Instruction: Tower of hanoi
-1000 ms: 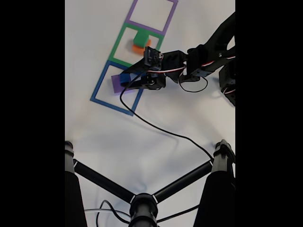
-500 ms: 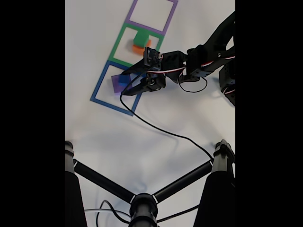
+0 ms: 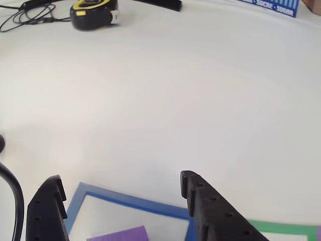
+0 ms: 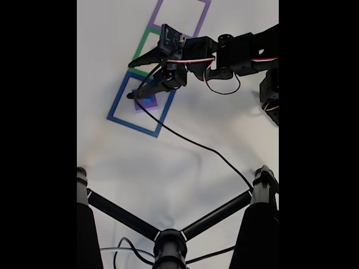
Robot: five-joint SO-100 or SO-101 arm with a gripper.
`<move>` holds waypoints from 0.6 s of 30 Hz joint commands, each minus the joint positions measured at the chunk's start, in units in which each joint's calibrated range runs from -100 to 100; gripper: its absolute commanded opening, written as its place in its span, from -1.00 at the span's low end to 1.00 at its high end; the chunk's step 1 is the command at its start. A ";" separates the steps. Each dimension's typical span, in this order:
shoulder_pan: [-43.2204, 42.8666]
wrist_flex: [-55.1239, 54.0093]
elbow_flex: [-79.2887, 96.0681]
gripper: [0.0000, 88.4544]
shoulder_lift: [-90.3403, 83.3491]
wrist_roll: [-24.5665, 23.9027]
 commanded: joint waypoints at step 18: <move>21.70 80.38 -40.04 -0.54 -22.33 0.00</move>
